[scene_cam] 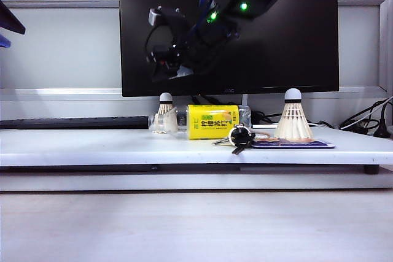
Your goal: Stack the badminton balls on the table vertically.
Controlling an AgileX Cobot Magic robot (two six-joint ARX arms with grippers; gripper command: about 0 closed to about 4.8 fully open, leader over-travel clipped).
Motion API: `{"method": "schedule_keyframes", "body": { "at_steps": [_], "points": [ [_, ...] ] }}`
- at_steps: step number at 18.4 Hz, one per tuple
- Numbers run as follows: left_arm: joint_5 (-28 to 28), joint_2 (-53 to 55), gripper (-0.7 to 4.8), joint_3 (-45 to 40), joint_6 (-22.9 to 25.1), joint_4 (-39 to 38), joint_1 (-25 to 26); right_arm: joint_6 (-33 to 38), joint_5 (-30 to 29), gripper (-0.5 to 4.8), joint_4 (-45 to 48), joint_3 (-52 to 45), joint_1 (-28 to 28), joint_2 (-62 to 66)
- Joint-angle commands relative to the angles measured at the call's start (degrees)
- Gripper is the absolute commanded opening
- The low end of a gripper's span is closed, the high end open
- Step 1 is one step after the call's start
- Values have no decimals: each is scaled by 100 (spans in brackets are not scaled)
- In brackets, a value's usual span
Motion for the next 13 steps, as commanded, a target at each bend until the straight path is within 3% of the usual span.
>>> {"method": "schedule_keyframes", "body": {
  "at_steps": [1,13],
  "points": [
    [-13,-13,153,24,28,48,7,-15,7,213,232,24,7,83],
    [-50,-13,153,24,46,46,7,-13,181,233,616,24,-33,444]
  ]
}}
